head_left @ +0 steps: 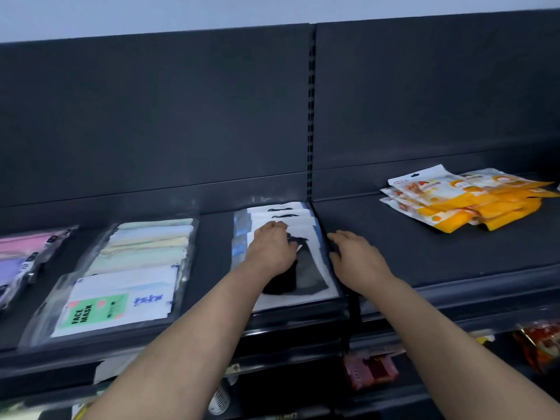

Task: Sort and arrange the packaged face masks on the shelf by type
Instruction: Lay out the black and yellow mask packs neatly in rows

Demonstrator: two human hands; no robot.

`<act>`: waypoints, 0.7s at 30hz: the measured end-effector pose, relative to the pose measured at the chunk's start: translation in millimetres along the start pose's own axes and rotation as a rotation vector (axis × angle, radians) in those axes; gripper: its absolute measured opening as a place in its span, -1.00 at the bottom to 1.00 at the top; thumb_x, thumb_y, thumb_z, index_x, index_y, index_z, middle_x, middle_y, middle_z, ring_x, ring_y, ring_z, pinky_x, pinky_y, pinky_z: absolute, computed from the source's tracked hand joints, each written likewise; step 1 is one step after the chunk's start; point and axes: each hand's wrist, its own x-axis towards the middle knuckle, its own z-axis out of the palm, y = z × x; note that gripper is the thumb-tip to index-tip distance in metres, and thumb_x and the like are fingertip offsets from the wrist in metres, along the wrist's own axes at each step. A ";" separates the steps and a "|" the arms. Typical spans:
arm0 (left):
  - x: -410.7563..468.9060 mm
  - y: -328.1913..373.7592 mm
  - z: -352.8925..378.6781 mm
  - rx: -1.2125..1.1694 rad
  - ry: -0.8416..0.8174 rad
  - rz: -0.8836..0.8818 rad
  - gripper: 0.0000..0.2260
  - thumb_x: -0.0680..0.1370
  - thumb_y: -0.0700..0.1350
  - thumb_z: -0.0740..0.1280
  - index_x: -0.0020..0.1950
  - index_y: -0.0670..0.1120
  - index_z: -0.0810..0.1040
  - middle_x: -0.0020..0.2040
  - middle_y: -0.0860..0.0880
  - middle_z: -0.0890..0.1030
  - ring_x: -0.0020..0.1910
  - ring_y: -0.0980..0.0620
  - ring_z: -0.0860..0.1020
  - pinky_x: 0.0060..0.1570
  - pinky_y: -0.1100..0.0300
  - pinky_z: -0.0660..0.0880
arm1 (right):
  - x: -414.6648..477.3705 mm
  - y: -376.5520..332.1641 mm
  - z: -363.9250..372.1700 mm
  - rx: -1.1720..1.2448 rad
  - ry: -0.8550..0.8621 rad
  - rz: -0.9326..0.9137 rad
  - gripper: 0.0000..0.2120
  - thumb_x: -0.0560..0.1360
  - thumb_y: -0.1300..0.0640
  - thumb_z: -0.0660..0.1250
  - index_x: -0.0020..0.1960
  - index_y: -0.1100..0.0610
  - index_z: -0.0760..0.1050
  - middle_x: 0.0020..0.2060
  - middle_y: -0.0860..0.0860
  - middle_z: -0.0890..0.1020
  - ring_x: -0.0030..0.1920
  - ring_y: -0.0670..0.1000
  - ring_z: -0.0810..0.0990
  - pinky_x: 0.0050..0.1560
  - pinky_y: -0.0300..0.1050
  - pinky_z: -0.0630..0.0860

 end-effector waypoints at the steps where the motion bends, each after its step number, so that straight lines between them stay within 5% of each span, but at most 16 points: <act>1: 0.9 10.2 4.1 -0.009 -0.004 0.024 -0.62 0.58 -0.07 0.22 0.38 -0.16 0.38 0.39 -0.12 0.40 0.38 -0.12 0.34 0.29 0.02 0.37 | -1.7 11.3 -4.4 -0.053 0.019 -0.021 -0.55 0.58 0.13 0.16 0.47 0.06 0.26 0.47 0.04 0.27 0.44 0.07 0.26 0.32 0.01 0.34; 10: 41.7 122.0 66.2 -0.045 -0.037 0.180 -0.63 0.60 -0.14 0.21 0.42 -0.11 0.39 0.39 -0.09 0.44 0.36 -0.07 0.40 0.30 0.14 0.32 | 24.2 130.5 -52.1 -0.358 0.161 -0.053 -0.58 0.52 0.12 0.23 0.37 0.01 0.39 0.44 0.02 0.33 0.53 0.06 0.03 0.44 0.07 0.10; 15: 78.0 185.1 101.1 -0.127 -0.108 0.087 -0.58 0.63 -0.12 0.15 0.50 -0.06 0.24 0.45 -0.11 0.36 0.41 -0.08 0.35 0.33 0.12 0.30 | 69.4 196.8 -85.0 -0.458 0.136 0.001 -0.36 0.49 -0.21 0.22 0.48 0.00 0.18 0.52 0.06 0.11 0.53 0.19 -0.17 0.43 0.31 -0.13; 21: 117.9 250.3 145.4 -0.365 -0.124 -0.026 -0.58 0.62 -0.02 0.16 0.49 0.12 0.26 0.44 0.01 0.41 0.35 -0.01 0.42 0.35 0.12 0.36 | 92.9 261.8 -93.7 -0.340 -0.005 -0.002 -0.25 0.40 -0.44 0.02 0.49 -0.13 0.08 0.54 0.04 0.06 0.51 0.26 -0.08 0.39 0.38 -0.12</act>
